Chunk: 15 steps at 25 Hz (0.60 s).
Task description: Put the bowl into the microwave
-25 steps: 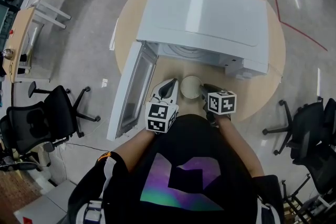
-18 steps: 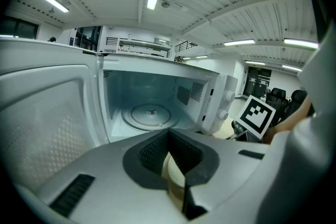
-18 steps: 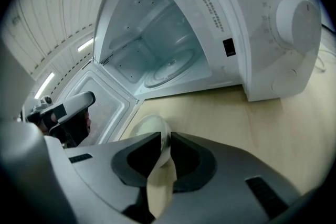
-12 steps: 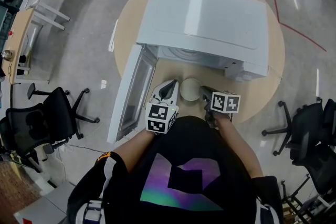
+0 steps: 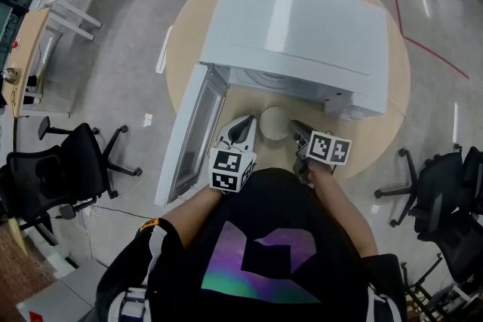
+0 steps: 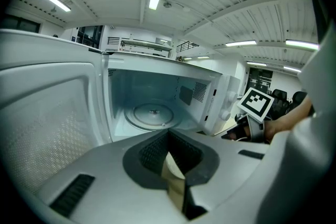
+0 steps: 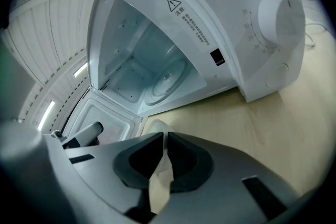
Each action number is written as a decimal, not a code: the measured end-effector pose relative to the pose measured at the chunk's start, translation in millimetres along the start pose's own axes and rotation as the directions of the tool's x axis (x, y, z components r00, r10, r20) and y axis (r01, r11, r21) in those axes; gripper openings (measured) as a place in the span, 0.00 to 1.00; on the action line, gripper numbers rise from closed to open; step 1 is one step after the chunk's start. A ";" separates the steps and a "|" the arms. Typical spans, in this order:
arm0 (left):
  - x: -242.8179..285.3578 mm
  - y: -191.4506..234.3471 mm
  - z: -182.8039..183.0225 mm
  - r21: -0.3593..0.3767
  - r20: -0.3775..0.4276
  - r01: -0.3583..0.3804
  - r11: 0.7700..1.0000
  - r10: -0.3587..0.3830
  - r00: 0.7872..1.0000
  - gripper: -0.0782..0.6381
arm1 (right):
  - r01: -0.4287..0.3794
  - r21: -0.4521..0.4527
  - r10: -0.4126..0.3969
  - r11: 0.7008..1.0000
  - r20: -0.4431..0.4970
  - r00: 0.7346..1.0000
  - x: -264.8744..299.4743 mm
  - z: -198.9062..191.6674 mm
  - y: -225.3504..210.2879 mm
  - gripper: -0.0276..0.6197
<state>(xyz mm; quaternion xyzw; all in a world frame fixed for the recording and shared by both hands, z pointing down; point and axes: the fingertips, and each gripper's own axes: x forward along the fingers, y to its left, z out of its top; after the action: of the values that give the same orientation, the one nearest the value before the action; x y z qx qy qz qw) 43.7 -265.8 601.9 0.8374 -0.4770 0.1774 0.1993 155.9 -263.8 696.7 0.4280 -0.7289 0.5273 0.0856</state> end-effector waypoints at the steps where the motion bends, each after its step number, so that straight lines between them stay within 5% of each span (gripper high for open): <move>1: 0.1 0.9 0.5 0.000 0.000 -0.001 1.000 0.001 1.000 0.17 | -0.001 0.000 0.001 1.000 0.006 1.000 -0.1 2.6 1.6 0.10; 15: 2.9 5.6 4.9 -0.016 0.016 -0.010 1.000 0.010 1.000 0.17 | -0.058 -0.001 0.058 0.998 0.115 0.992 -6.4 47.6 36.9 0.10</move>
<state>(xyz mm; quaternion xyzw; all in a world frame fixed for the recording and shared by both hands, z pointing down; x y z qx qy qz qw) 40.7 -273.0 600.0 0.8349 -0.4841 0.1678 0.2010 149.0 -297.6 646.9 0.4364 -0.7441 0.5050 0.0276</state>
